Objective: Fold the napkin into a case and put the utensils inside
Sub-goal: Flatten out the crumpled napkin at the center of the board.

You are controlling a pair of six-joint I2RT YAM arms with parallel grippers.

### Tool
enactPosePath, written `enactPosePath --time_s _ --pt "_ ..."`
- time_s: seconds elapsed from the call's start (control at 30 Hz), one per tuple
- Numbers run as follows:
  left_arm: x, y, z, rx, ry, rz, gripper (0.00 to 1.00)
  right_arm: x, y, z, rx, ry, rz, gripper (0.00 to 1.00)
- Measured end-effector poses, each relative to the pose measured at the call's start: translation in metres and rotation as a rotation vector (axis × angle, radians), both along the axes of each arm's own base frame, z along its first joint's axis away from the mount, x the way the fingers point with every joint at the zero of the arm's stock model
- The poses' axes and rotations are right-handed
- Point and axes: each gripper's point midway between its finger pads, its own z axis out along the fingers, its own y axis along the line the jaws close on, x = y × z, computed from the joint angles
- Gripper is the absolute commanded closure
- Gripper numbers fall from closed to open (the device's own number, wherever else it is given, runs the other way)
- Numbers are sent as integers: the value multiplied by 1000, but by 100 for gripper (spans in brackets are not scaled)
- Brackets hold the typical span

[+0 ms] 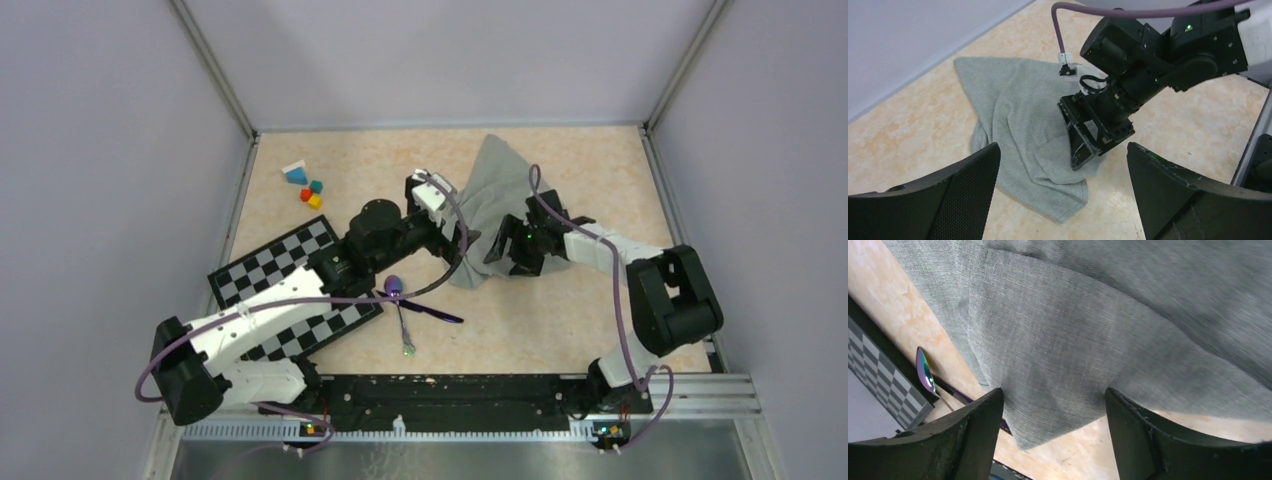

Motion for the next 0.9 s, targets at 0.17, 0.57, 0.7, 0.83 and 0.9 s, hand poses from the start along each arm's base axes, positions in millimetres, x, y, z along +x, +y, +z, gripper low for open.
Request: enactPosePath --time_s 0.17,0.57,0.7,0.83,0.9 --pt "20 -10 -12 -4 142 97 0 1 14 -19 7 64 -18 78" --pt "78 32 -158 -43 716 382 22 16 -114 5 -431 -19 -234 94" --pt "87 27 -219 20 896 400 35 13 -149 20 -626 -41 -236 75" --pt "96 0 -243 41 986 353 35 8 -179 30 -796 -40 -244 52" --pt "98 -10 -245 36 1004 331 31 7 -185 34 -835 -47 -226 42"
